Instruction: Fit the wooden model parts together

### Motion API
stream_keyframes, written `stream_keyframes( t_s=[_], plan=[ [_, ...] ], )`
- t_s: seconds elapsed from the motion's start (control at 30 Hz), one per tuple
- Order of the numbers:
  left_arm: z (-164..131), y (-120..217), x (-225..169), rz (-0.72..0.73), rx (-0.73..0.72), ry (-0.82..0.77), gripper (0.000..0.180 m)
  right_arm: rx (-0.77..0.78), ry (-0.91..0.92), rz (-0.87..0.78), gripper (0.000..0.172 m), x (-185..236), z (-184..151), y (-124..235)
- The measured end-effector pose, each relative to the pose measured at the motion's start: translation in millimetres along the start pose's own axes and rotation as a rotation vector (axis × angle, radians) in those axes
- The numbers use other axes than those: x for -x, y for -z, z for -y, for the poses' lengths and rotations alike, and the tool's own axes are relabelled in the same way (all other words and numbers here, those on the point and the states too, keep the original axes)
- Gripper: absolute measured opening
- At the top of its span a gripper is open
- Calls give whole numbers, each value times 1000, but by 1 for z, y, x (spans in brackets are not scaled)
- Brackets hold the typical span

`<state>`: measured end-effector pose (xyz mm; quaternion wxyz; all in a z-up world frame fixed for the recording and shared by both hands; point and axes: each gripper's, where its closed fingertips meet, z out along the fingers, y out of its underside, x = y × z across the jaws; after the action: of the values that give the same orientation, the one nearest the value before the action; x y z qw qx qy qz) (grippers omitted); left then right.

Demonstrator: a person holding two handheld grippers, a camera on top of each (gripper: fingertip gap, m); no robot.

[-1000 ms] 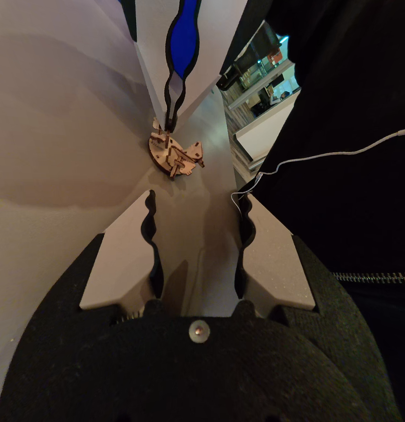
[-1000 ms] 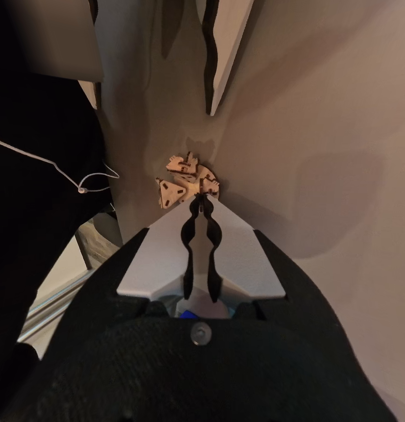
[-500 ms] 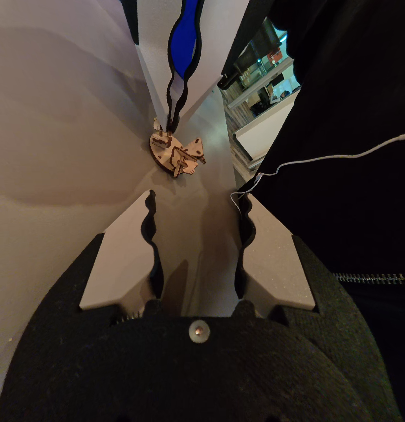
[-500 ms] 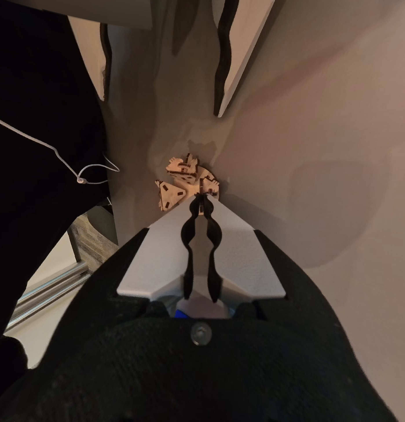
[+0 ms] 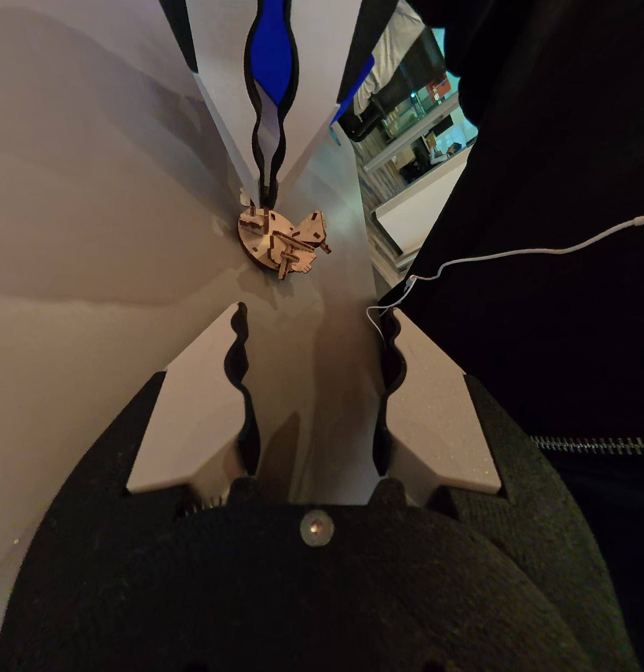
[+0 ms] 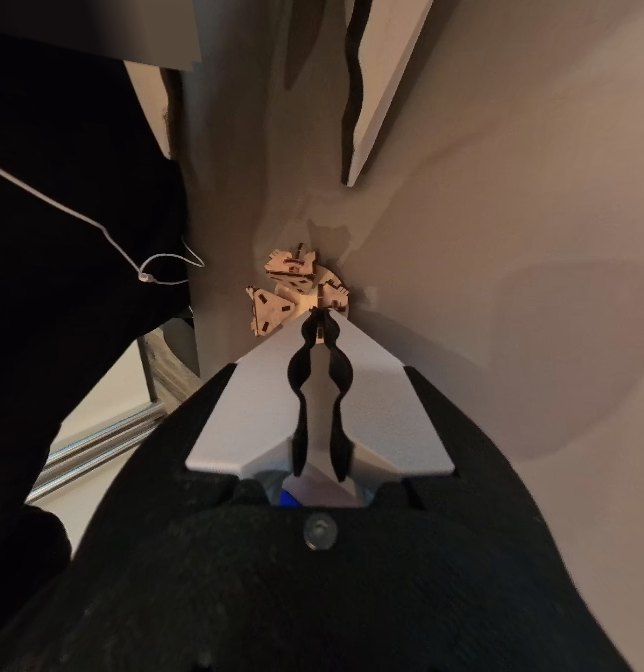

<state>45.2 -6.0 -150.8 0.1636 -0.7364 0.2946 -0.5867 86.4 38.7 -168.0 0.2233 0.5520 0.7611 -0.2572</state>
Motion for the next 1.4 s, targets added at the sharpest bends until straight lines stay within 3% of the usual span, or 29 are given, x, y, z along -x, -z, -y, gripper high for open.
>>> stream_keyframes(
  t_s=[0.33,0.8,1.03,1.23,1.4],
  plan=[
    [0,0,0,3,2,-2,75,-29,-17,92,1,-4,2,2],
    [6,2,-1,-14,-31,19,74,-127,-4,-77,0,13,4,-3],
    [18,7,1,-24,-109,62,68,-213,129,-378,0,14,22,12],
    [20,0,1,38,-129,2,72,-251,185,-714,0,10,37,30],
    [30,-3,0,103,-200,-52,64,-256,200,-839,0,24,45,32]
  ],
)
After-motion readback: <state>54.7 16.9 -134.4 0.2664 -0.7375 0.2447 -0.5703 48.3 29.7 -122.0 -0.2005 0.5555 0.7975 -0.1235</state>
